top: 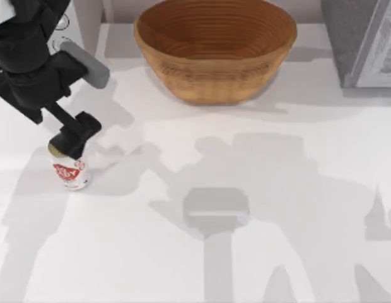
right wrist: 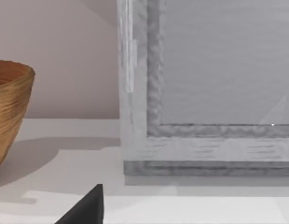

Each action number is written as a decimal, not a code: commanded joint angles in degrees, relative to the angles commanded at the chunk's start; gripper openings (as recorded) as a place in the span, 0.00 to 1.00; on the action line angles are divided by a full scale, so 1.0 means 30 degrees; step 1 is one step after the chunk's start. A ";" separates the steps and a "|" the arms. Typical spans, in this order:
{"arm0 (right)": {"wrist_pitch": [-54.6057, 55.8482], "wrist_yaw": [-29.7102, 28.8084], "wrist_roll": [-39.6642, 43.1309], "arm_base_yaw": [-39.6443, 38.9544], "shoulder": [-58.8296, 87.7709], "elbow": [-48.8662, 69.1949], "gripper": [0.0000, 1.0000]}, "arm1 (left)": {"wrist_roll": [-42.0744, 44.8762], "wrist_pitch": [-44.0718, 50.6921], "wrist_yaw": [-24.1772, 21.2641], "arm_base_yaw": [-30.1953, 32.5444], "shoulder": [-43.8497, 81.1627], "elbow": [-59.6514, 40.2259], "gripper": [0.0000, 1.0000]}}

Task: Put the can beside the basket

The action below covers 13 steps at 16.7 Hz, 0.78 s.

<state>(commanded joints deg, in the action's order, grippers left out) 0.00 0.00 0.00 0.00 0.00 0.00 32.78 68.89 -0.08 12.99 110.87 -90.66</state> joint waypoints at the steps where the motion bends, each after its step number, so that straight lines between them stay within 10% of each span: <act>1: 0.0000 0.0000 0.0000 0.0000 0.0000 0.0000 1.00 | 0.0113 0.0213 0.0006 0.0044 0.0327 -0.0334 1.00; 13: 0.0000 0.0000 0.0000 0.0000 0.0000 0.0000 1.00 | 0.0205 -0.3247 0.0003 0.0027 0.1218 0.2165 1.00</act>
<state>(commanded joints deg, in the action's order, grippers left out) 0.00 0.00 0.00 0.00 0.00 0.00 33.40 59.15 -0.07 13.07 114.52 -84.17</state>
